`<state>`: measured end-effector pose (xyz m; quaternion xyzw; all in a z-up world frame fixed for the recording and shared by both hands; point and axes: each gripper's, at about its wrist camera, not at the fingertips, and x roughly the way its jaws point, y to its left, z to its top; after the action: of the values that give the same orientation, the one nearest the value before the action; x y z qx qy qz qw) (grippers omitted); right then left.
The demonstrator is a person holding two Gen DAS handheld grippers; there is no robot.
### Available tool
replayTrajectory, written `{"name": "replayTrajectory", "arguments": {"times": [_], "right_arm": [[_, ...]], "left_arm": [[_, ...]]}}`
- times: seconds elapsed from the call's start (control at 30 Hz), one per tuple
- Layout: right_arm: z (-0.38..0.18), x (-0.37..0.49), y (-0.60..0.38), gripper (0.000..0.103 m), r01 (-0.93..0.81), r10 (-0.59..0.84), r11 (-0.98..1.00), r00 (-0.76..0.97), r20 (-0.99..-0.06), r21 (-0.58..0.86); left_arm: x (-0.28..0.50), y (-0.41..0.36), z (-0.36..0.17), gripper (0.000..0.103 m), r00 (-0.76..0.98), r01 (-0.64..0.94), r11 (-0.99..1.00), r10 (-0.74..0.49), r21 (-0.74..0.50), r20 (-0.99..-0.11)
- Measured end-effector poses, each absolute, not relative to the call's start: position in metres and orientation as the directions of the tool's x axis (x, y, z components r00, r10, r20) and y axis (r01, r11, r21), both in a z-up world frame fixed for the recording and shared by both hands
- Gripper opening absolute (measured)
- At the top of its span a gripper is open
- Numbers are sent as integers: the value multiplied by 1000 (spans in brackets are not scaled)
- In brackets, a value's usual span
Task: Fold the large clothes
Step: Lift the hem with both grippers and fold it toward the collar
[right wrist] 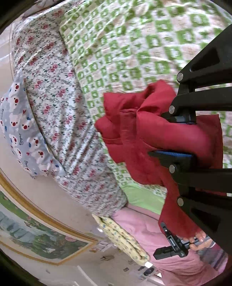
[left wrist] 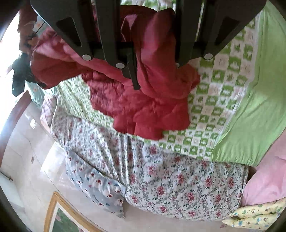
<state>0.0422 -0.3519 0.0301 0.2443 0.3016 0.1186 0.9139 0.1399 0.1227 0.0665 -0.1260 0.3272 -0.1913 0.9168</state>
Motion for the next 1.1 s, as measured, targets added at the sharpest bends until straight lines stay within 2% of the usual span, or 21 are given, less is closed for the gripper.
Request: {"name": "replayTrajectory", "arguments": {"times": [0.67, 0.87, 1.1], "right_arm": [[24, 168, -372, 21, 21, 293, 852, 810, -509, 524], [7, 207, -387, 21, 104, 249, 825, 815, -523, 555], [-25, 263, -398, 22, 210, 197, 790, 803, -562, 576]], "left_arm": [[266, 103, 58, 16, 712, 189, 915, -377, -355, -592], [312, 100, 46, 16, 709, 147, 909, -372, -390, -599], [372, 88, 14, 17, 680, 67, 926, -315, -372, -662]]}}
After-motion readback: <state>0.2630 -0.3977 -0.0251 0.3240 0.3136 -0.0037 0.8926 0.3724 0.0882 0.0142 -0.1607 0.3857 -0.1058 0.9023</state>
